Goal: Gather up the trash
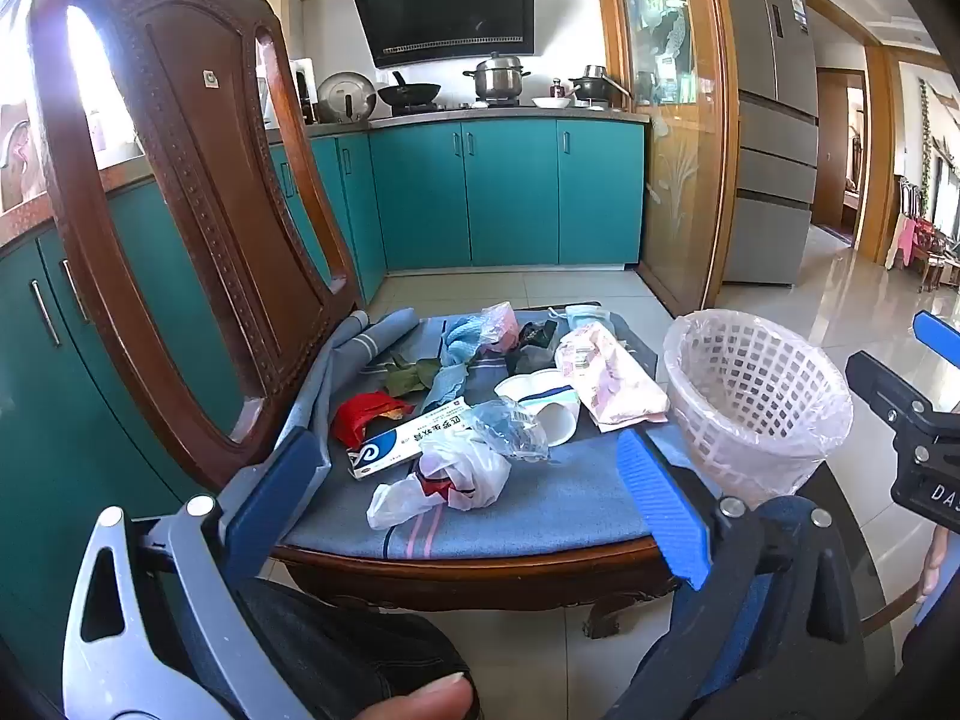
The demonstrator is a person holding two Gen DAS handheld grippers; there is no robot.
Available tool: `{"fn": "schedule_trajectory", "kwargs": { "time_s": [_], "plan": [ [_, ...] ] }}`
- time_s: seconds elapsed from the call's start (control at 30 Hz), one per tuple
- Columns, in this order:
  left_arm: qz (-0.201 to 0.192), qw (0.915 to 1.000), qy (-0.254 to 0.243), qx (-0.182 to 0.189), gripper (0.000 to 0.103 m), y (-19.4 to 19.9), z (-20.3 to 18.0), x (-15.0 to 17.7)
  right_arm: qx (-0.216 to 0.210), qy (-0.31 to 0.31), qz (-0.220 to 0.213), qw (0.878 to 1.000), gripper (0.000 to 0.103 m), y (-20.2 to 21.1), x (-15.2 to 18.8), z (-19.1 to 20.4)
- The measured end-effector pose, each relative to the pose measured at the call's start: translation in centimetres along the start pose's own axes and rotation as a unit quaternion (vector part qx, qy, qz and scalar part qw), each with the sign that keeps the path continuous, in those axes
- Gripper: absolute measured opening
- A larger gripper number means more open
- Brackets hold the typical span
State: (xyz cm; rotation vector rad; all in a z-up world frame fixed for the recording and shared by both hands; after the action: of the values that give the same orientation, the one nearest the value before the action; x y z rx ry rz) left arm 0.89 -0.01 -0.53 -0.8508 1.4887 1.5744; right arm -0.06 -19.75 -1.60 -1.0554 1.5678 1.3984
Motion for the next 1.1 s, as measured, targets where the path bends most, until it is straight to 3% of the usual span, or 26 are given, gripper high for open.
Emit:
{"fn": "schedule_trajectory", "kwargs": {
  "time_s": [1.1],
  "plan": [
    [0.017,0.9998,-0.001,-0.005,0.100,-1.4,-0.3,0.7,0.001,-0.013,-0.008,1.000,0.100,-0.7,-0.1,-0.6]
  ]
}}
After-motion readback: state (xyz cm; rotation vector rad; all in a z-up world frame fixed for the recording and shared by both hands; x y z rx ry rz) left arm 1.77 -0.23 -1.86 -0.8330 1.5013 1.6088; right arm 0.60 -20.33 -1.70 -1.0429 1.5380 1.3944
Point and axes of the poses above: each gripper's, at about its wrist camera, not at the fingertips, and y roughly against the way its jaws point, z to its left, x to its underside, the point moved 1 cm from there along -y, roughly the way its jaws point, and after that the axes turned 3 degrees about -z, right-handed, at the moved point
